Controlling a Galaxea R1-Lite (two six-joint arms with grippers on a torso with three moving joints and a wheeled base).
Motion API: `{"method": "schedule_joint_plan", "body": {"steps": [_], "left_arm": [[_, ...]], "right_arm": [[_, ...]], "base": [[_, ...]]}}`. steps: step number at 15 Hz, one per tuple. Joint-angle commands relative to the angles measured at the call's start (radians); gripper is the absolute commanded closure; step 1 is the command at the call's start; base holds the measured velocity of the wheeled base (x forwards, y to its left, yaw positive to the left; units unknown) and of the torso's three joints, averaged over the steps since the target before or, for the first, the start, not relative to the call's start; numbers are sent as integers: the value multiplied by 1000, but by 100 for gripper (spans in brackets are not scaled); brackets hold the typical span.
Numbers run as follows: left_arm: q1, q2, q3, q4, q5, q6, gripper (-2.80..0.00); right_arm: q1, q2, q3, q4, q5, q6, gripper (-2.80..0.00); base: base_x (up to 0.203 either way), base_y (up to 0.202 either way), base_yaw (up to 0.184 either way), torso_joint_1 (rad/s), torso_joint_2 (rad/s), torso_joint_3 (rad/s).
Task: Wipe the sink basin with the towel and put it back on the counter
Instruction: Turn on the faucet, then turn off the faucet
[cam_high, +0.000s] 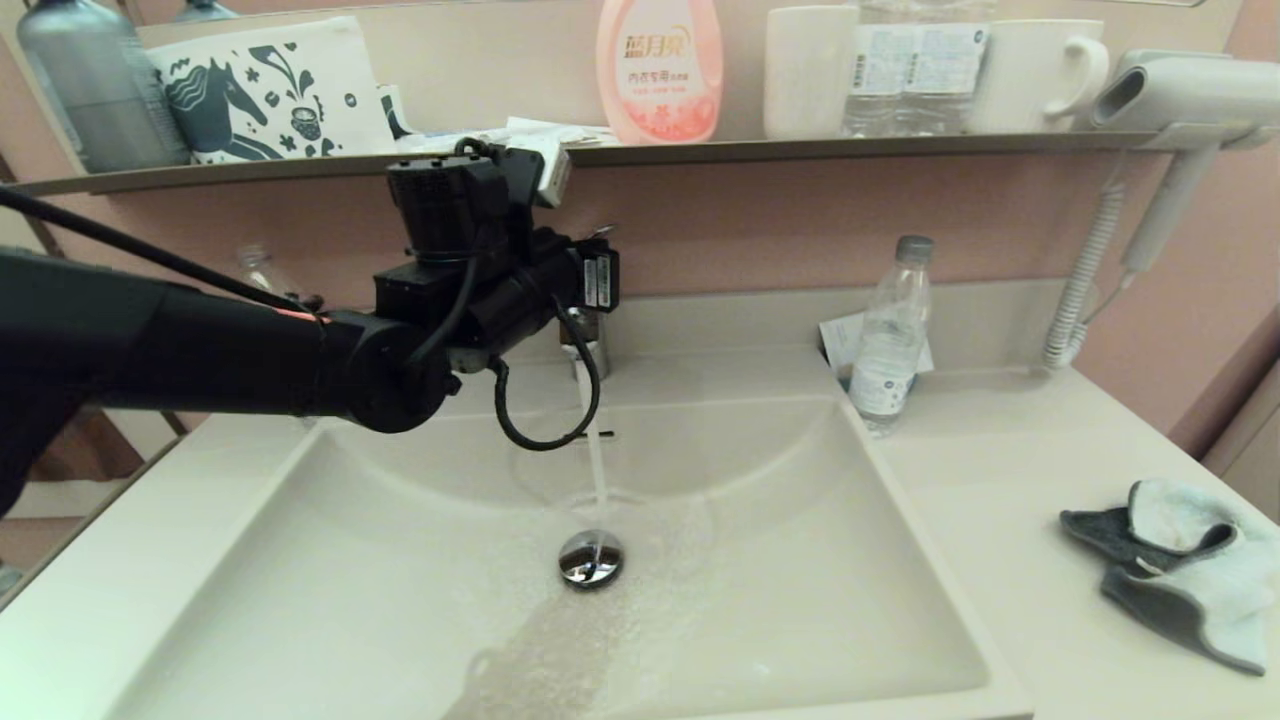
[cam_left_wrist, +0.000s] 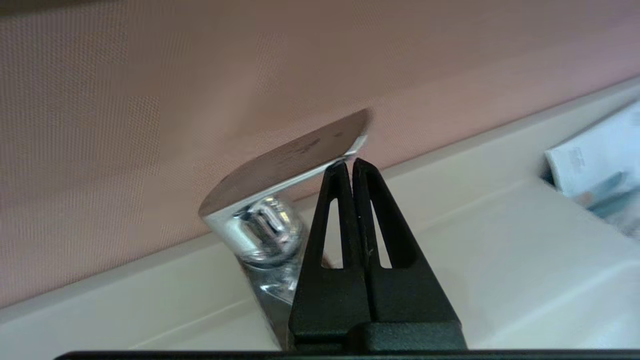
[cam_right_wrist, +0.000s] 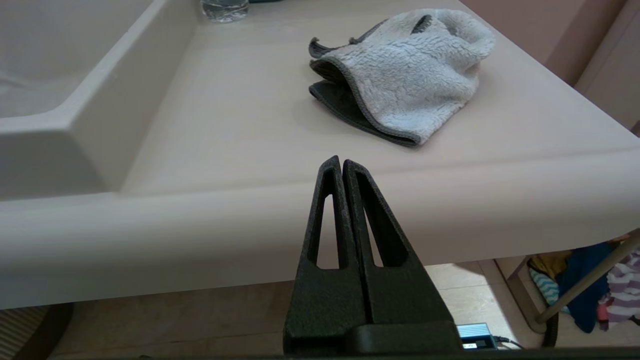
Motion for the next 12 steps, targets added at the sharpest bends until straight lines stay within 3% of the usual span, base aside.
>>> {"method": "schedule_joint_plan", "body": {"steps": [1, 3, 5, 12], "left_arm": [[-6, -49, 27, 2, -1, 1, 0], [-20, -83, 90, 1, -1, 1, 0], [-4, -89, 82, 3, -1, 2, 0], [0, 2, -118, 97, -30, 12, 0]], "right_arm": [[0, 0, 0, 0, 0, 0, 0], [0, 0, 0, 0, 0, 0, 0], [0, 0, 0, 0, 0, 0, 0], [0, 0, 0, 0, 0, 0, 0]], "base": [[0, 0, 0, 0, 0, 0], [0, 0, 0, 0, 0, 0], [0, 0, 0, 0, 0, 0], [0, 0, 0, 0, 0, 0]]}}
